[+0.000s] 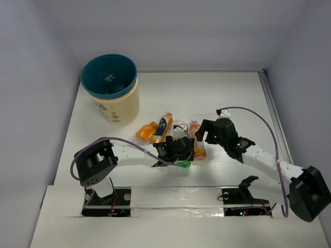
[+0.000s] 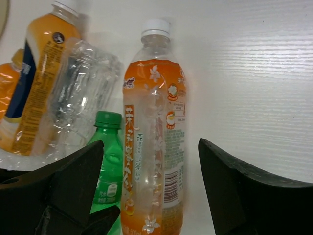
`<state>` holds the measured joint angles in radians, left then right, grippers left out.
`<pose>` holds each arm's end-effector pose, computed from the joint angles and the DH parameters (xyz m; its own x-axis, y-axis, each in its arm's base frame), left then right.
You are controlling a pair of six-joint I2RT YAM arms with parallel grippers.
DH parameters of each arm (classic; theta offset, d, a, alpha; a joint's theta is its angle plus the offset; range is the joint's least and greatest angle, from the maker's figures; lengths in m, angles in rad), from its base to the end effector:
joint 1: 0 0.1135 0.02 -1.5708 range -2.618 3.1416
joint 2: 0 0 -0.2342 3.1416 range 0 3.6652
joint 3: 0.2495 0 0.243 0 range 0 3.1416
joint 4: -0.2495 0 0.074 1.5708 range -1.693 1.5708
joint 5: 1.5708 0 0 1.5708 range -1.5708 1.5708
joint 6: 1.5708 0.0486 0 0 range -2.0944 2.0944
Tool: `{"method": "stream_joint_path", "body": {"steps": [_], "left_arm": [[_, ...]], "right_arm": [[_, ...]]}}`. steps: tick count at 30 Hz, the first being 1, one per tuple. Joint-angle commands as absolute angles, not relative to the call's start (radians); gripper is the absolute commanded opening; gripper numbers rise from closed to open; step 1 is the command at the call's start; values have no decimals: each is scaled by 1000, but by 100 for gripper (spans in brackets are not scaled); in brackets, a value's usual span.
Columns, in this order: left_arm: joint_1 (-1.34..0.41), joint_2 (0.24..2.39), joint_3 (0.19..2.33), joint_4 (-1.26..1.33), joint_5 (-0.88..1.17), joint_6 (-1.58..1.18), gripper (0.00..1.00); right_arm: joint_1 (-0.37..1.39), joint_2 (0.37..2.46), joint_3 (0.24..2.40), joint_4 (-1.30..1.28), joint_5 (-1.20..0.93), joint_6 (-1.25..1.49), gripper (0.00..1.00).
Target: Put the plastic bottles in the bin
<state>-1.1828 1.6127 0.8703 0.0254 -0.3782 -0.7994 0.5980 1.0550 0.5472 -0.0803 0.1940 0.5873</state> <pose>0.1429 -0.3021 0.1542 -0.7146 -0.0127 -0.6994 0.3481 0.8608 -0.3713 0.2042 0.1277 0.1876 -0.6143 0.2394 -0.7519 -0.0954 0.9233 0.3720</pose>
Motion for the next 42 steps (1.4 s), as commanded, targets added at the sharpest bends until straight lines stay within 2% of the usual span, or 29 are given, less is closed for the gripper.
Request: {"method": "stream_joint_path", "body": {"steps": [1,5,12,14,16,18,24,29,32,33,36,42], "left_arm": [[-1183,1626,911,44,-403,-805,72],[-1183,1641,910,52,-400,-802,62],[-1183,1617,862,90,-382,-811,52],[-1183,1612,856,95,-371,-813,57],[-1183,1623,856,97,-367,-815,67],[-1183,1632,856,100,-364,-818,71],[-1183,1663,847,117,-373,-819,75],[-1183,1684,847,127,-390,-816,73],[-1183,1675,839,136,-396,-818,61],[-1183,1666,835,144,-394,-818,54],[-1183,1612,808,170,-387,-818,45],[-1193,1433,793,203,-359,-784,41]], "right_arm": [[560,1123,587,-9,118,568,84],[551,1218,621,-9,74,554,86],[541,1344,661,29,11,528,92],[541,1361,670,20,9,525,92],[541,1368,686,5,11,531,92],[541,1365,702,-29,17,541,92],[541,1400,735,-66,48,561,91],[541,1474,742,-61,41,563,91],[541,1476,744,-72,43,564,81],[541,1467,739,-74,48,569,72],[541,1408,721,-80,78,577,56],[541,1246,698,-120,110,584,46]]}}
